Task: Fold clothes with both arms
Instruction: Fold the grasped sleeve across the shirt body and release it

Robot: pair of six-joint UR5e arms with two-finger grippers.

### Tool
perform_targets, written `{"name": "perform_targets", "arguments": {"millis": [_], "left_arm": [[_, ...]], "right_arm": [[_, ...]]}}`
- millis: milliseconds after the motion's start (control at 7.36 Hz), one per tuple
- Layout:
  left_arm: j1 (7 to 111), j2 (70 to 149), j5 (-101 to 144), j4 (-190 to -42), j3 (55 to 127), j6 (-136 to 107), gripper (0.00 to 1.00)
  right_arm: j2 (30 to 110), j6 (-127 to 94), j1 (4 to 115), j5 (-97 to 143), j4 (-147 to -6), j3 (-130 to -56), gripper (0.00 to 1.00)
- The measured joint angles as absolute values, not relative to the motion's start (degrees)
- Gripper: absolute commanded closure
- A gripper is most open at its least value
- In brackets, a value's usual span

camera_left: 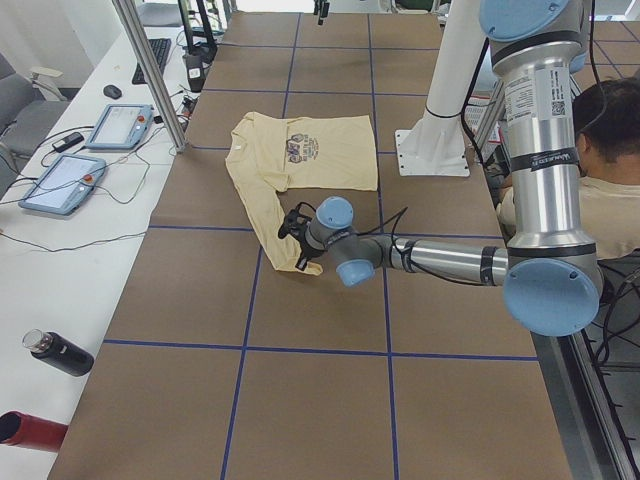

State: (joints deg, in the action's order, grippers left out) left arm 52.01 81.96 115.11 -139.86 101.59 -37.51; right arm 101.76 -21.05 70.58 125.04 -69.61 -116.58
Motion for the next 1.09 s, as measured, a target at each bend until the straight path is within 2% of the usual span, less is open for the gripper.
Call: {"name": "perform_targets", "arguments": {"millis": [272,544,816,1088], "left_arm": [[52.1,93.1,115.4,-117.9,109.5,-37.8,1.00],[49.8,112.1,115.5,-95.8,109.0,-38.3,1.00],[48.1,129.3,115.6,-83.8,101.3,-40.8,1.00],[47.0,147.1,115.7,-81.7,83.2,-45.7,1.00]], "right_arm": [[101.7,-21.4,70.6,125.1,-69.6,-116.5,0.00],[101.7,-21.6,70.6,125.1,-69.6,-116.3,0.00],[101.7,-21.6,70.6,125.1,-69.6,-116.0,0.00],[101.7,-21.6,70.6,125.1,-69.6,-115.6,0.00]]}}
